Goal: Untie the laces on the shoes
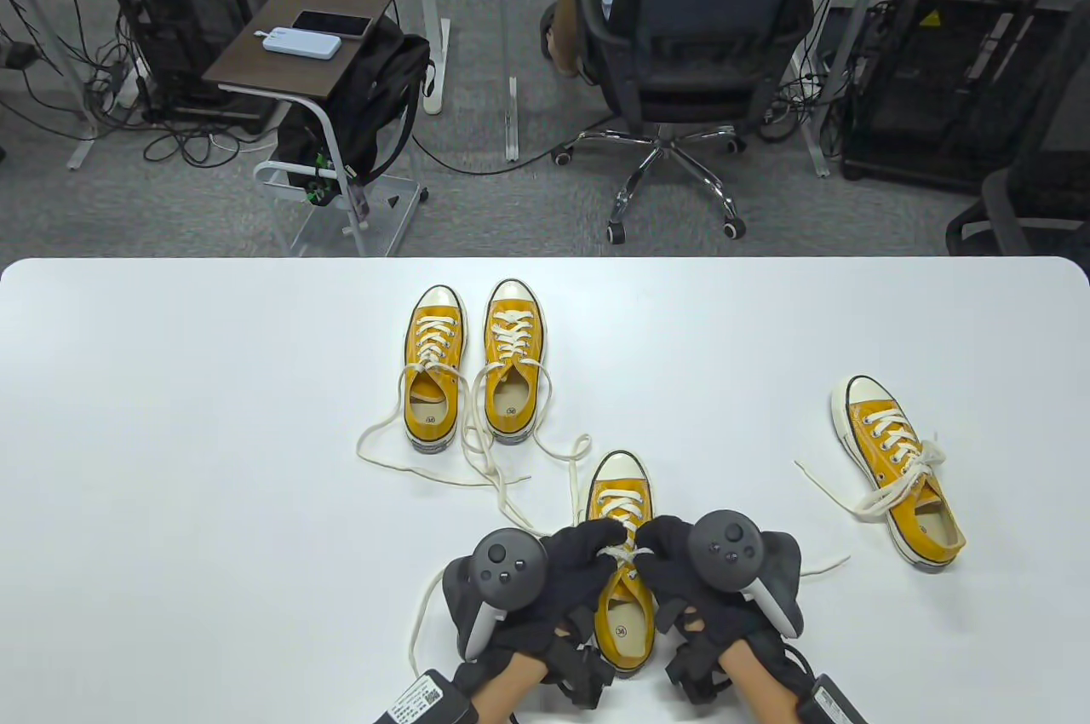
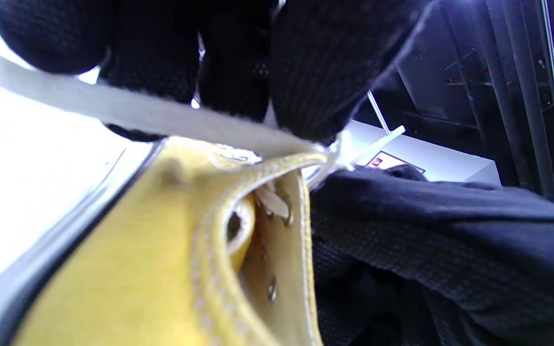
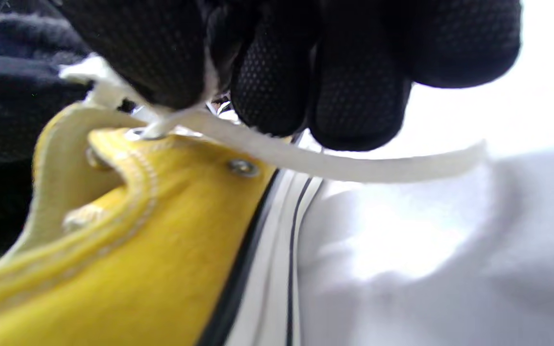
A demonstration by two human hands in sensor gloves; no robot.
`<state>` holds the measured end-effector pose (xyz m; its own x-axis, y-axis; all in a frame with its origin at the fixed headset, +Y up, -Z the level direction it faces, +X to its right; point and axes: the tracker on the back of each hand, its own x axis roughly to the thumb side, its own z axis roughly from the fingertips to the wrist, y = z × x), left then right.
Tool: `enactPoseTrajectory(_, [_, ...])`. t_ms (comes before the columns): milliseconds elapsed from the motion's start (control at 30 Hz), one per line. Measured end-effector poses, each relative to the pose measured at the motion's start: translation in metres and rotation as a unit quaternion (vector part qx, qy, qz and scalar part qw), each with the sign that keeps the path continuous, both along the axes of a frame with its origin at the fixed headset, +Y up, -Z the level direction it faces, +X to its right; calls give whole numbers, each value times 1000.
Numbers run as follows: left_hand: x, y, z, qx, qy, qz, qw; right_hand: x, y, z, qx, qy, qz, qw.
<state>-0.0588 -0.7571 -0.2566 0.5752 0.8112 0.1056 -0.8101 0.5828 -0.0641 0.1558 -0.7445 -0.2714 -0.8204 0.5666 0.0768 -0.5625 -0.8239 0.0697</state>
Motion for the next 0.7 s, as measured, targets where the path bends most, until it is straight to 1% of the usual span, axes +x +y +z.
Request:
enactPoseTrajectory(67, [-3, -1, 0, -1, 8, 3, 1000, 2, 0, 0, 1, 0, -3, 1000])
enactPoseTrajectory(133, [-6, -2, -1, -15, 18, 14, 1000, 3, 1, 0, 13, -8, -4, 1000])
enactPoseTrajectory(167, [-8, -3, -1, -18, 22, 16, 999, 2, 0, 0, 9, -6, -2, 1000])
enactPoseTrajectory(300, [-9, -5, -2, -18, 28, 37, 999, 1, -1, 0, 11, -6, -1, 1000])
enactPoseTrajectory(467, [-8, -3, -3, -23, 20, 37, 999, 3, -1, -1, 19, -12, 4, 1000])
enactPoseTrajectory(633, [-12, -4, -3, -27, 36, 42, 998, 10, -1, -1, 28, -38, 5, 999])
enactPoseTrajectory(700, [-16, -5, -4, -38, 44, 50, 997, 12, 0, -1, 33, -50, -8, 998])
